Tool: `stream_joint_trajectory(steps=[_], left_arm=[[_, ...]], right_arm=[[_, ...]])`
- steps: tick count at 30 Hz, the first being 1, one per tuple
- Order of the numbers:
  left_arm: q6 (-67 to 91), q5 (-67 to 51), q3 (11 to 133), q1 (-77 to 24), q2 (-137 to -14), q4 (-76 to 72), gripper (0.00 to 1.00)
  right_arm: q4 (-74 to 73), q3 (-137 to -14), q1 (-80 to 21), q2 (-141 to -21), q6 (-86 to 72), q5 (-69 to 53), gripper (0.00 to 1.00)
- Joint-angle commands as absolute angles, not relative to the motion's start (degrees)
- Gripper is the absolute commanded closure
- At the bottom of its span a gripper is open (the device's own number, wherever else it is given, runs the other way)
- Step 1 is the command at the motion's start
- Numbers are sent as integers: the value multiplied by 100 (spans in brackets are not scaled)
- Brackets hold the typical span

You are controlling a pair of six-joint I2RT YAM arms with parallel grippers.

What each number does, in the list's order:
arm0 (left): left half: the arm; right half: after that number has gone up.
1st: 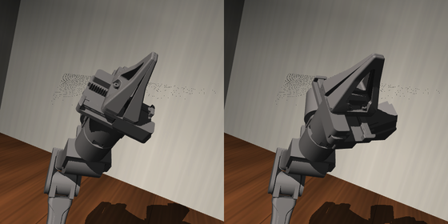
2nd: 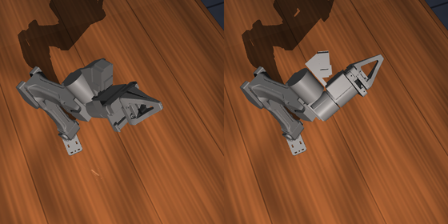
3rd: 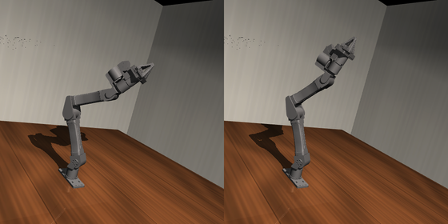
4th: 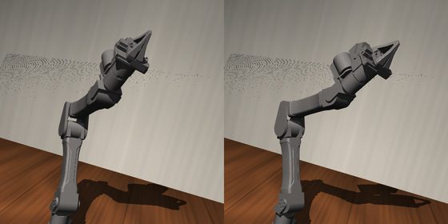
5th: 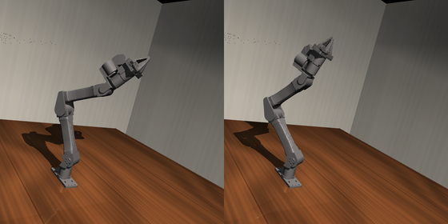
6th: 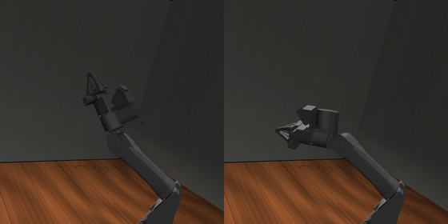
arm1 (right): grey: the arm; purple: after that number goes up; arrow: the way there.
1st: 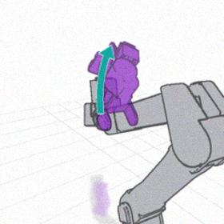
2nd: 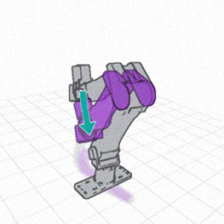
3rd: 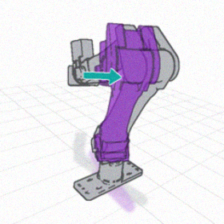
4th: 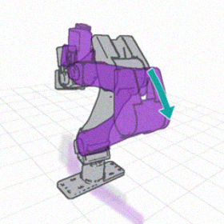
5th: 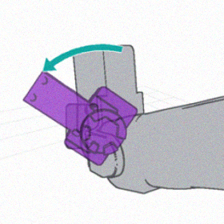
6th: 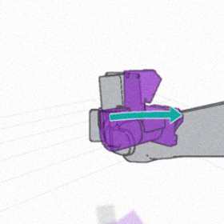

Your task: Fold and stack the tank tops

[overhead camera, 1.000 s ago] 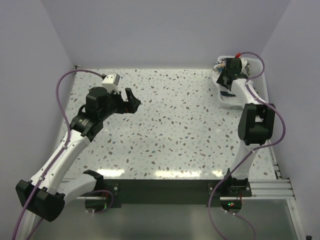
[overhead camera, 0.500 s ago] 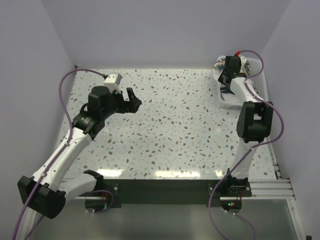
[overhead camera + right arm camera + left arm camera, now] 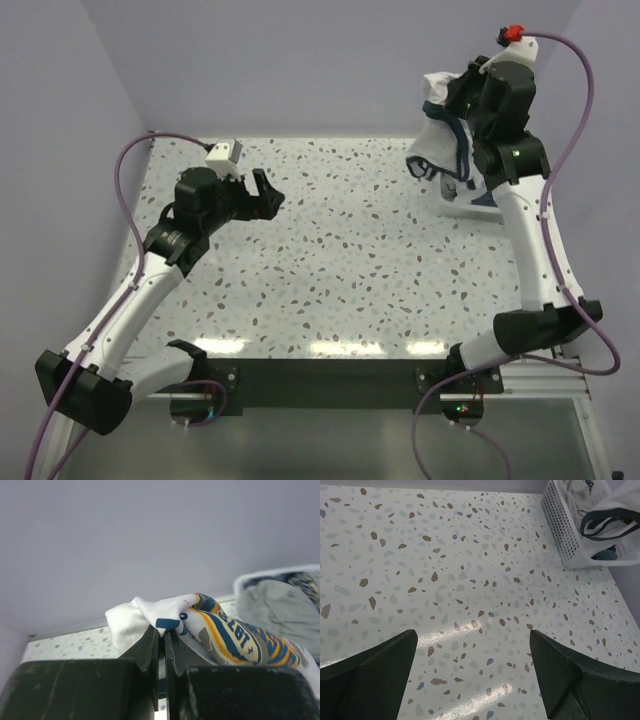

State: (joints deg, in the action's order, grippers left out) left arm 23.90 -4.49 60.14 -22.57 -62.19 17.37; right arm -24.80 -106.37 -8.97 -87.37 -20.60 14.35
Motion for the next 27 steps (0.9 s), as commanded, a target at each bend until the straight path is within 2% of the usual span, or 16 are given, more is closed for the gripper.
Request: stream_joint_trajectory(steps=[1,8,9,10,11,12,15,19,23,27], left_arm=[[2496,-423,6275,-2267,-6100,1476,0],[2628,-185,6240,-2259,-5889,1485,0],[2645,-176,6232,-2259,-5897,1468,0],[2654,-193,6179,-2259,-5906,1459,0],[2689,-211,6135,-2267,-5924,1424,0],[2716,-220,6083,-2268,-5993,1389,0],[2865,-299,5749,-2267,-6160,1231,1],[3329,-553,4783,-2276,-6433,653,9],[3629,-712,3939,-2347,-6837,134,18],[3814,-738,3507,-2461,-7425,-430,21]], right_arm=[[-2610,-10907,-1440,-8377,-1889,767,100],[-2531,-10478,-2408,-7989,-2153,-52,100],[-2557,-10363,-2417,-7946,-2214,-96,97],[-2514,-10197,-2417,-7893,-2267,-18,81],[-2531,-9839,-2417,-7849,-2285,217,69],[-2592,-9687,-2417,-7796,-2303,307,49],[-2909,-8958,-2408,-7708,-2364,850,35],[-2822,-7649,-2408,-7261,-2636,1379,30],[-2313,-6393,-2487,-7163,-2716,652,31],[-2189,-6275,-3406,-7812,-2619,1036,31]])
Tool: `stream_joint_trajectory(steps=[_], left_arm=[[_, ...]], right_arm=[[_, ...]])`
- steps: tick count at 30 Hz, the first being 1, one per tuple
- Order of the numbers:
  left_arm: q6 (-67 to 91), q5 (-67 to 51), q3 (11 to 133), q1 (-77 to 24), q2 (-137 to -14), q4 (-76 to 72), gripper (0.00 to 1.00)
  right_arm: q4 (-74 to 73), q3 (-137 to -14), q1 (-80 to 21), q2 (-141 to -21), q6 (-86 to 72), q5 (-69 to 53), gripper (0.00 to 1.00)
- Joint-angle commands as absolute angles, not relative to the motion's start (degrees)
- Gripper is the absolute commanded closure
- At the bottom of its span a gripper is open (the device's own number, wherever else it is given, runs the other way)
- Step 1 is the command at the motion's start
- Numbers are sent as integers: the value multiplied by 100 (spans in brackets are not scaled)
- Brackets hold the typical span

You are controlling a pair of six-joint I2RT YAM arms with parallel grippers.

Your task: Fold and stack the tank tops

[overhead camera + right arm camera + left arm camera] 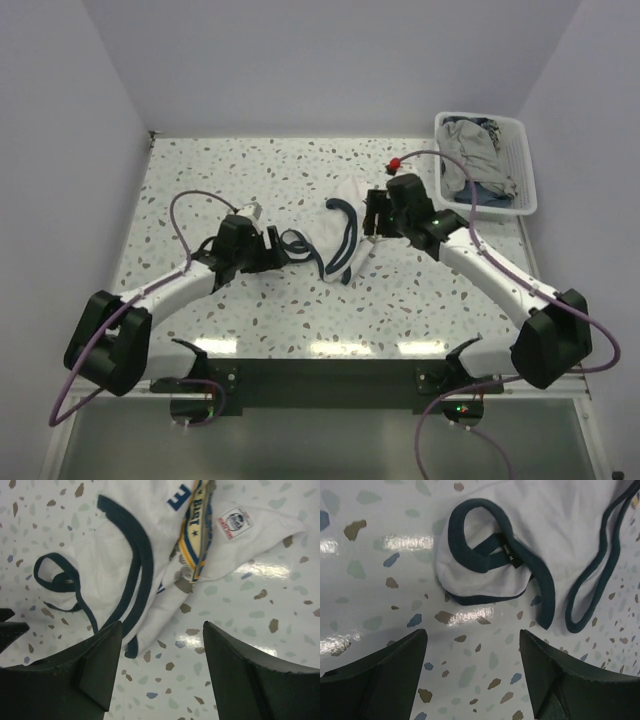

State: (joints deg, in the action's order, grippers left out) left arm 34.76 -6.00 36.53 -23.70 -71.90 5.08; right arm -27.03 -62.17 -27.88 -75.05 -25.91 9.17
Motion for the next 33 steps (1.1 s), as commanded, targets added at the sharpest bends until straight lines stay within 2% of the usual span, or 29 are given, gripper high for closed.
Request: stream_joint_trajectory(steps=[1,8,17,23,27,28,30,33], left_arm=[[3832,-625,3481,-2461,-7522,-492,20],[3990,-18,3814,-2461,-8401,-887,17],[4166,369,4420,-2461,-9456,-1107,24],[4184,439,4614,-2470,-9642,-949,39],[4184,431,4518,-2496,-9598,-923,53],[4184,422,4483,-2496,-9580,-940,61],[4184,369,4413,-2496,-9536,-967,71],[4166,351,4351,-2496,-9405,-967,81]], right_arm=[[-2188,-6345,-3541,-7987,-2567,1237,31],[-2329,-8012,-3885,-9807,-1979,2705,39],[-2759,-9851,-3911,-11346,-1134,3208,39],[-3085,-10274,-3964,-11794,-1002,3032,38],[-3207,-10362,-4051,-12031,-958,3050,38],[-3330,-10458,-4043,-12093,-949,3102,38],[-3445,-10529,-4060,-12277,-897,3278,42],[-3524,-10512,-4052,-12348,-844,3568,52]])
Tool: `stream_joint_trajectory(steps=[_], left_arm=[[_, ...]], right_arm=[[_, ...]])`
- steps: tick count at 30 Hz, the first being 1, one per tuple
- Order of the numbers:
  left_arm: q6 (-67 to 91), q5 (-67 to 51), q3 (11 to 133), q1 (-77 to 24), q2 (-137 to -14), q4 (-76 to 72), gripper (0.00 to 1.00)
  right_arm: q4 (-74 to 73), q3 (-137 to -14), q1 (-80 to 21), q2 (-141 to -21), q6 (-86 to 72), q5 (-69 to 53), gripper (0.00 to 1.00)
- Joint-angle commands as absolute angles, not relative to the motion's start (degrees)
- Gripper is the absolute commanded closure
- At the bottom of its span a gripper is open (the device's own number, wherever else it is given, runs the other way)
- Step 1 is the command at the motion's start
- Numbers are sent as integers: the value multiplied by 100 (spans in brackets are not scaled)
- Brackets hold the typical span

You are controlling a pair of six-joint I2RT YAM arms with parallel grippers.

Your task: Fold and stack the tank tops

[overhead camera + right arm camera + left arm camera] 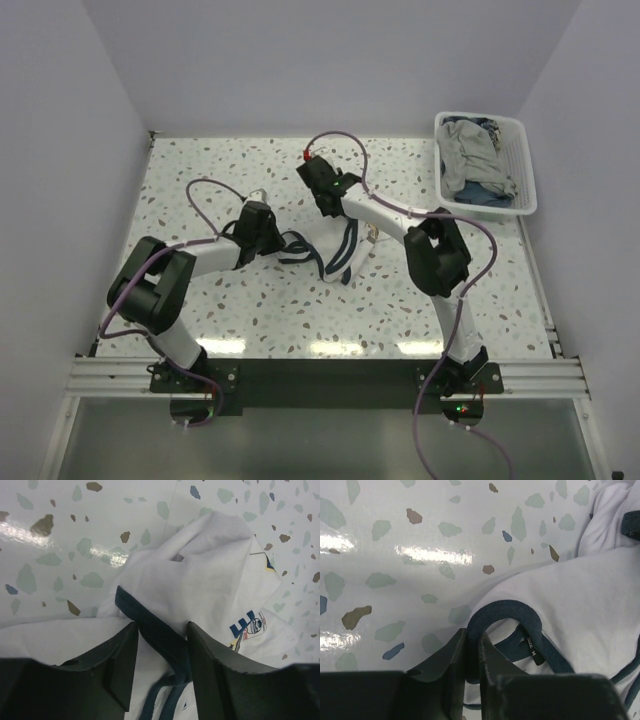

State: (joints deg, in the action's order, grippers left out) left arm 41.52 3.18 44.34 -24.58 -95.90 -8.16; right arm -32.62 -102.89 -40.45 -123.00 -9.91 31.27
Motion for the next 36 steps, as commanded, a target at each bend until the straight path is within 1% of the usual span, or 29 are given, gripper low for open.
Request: stream_joint_trajectory(steps=[1,2,3,4,5,8,12,15,16,18,19,20,22,23,25,26,29,33,36], left_arm=[[4157,360,4351,-2496,-9378,-949,87],[4149,369,4342,-2496,-9291,-941,90],[4140,387,4350,-2496,-9247,-932,95],[4140,387,4351,-2496,-9194,-906,97],[4140,387,4368,-2496,-9098,-879,100],[4113,501,4560,-2487,-8782,-660,100],[3982,895,5035,-2417,-8166,-11,100],[3903,871,5571,-2110,-7657,386,100],[3859,827,5729,-1996,-7542,517,100],[3841,695,6378,-1688,-7348,702,100],[3789,677,6633,-1609,-7304,903,100],[3745,677,7149,-1547,-7243,984,100],[3569,738,7661,-1538,-7198,1151,100],[3507,738,8143,-1547,-7198,1169,100],[3314,677,8681,-1538,-7233,1291,100],[3261,677,9214,-1538,-7312,1379,100],[3112,519,9955,-1538,-7304,1608,100],[2971,422,10151,-1547,-6892,1565,100],[2918,213,10230,-1547,-6645,1600,100]], right_arm=[[-3551,-10520,-4052,-12366,-783,3638,56],[-3577,-10590,-4043,-12375,-756,3708,65],[-3621,-10643,-4043,-12392,-747,3839,70],[-3691,-10765,-4034,-12401,-712,3867,75],[-3718,-10827,-4008,-12393,-729,3893,86],[-3893,-11065,-3973,-12226,-791,4016,100],[-4095,-11355,-3894,-11726,-940,4078,100],[-4280,-11864,-3648,-11286,-1150,3701,100],[-4367,-12205,-3578,-11198,-1195,3474,100],[-4421,-12566,-3376,-10978,-1309,3244,100],[-4464,-12942,-3314,-10925,-1336,3147,100],[-4447,-13129,-3253,-10864,-1345,3033,100],[-4255,-13524,-3243,-10662,-1275,2875,100],[-4141,-13622,-3243,-10583,-1274,2822,100],[-3702,-13693,-3243,-10284,-1248,2637,100],[-3578,-13702,-3243,-10196,-1248,2628,100],[-2990,-13501,-3243,-9766,-1266,2435,100],[-2699,-13272,-3243,-9370,-1388,2145,100],[-2436,-12597,-3243,-8721,-1529,2241,100]])
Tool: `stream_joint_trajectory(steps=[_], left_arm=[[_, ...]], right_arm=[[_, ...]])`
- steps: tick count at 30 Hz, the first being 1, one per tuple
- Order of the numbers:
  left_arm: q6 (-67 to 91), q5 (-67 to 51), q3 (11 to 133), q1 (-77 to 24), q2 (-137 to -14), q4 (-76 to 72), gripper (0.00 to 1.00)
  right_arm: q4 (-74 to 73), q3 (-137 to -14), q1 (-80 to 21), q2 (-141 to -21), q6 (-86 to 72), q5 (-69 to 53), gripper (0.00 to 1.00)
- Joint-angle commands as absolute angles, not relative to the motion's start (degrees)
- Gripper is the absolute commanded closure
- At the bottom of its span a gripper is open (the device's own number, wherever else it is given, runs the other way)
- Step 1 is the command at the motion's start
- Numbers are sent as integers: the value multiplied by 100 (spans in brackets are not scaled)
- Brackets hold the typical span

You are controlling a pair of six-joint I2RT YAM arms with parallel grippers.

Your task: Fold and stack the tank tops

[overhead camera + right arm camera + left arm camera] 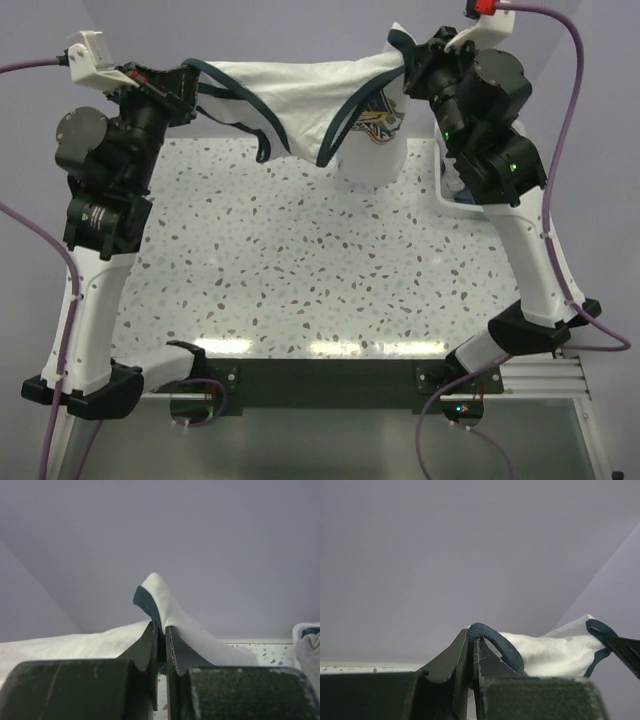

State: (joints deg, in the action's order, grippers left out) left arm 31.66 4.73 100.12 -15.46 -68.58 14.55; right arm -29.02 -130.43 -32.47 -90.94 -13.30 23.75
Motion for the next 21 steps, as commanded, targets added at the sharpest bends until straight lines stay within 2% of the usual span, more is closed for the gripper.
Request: stream_joint_trajectory(steps=[1,5,10,18,21], left_arm=[[2909,133,10248,-1547,-6575,1617,100],[2900,-184,10502,-1538,-6504,1661,100],[2822,-18,10819,-1538,-7002,1731,100],[2961,176,11108,-1354,-8470,1608,100],[3093,36,11863,-1055,-9779,1775,100]], right_arm=[[-2156,-12038,-3234,-8501,-1573,2259,100],[-1671,-10891,-3252,-7325,-1810,1970,100],[-1608,-10424,-3252,-7101,-2022,1933,100],[-1819,-10528,-3086,-8444,-2187,2637,100],[-2038,-10940,-2726,-9489,-2661,2427,97]])
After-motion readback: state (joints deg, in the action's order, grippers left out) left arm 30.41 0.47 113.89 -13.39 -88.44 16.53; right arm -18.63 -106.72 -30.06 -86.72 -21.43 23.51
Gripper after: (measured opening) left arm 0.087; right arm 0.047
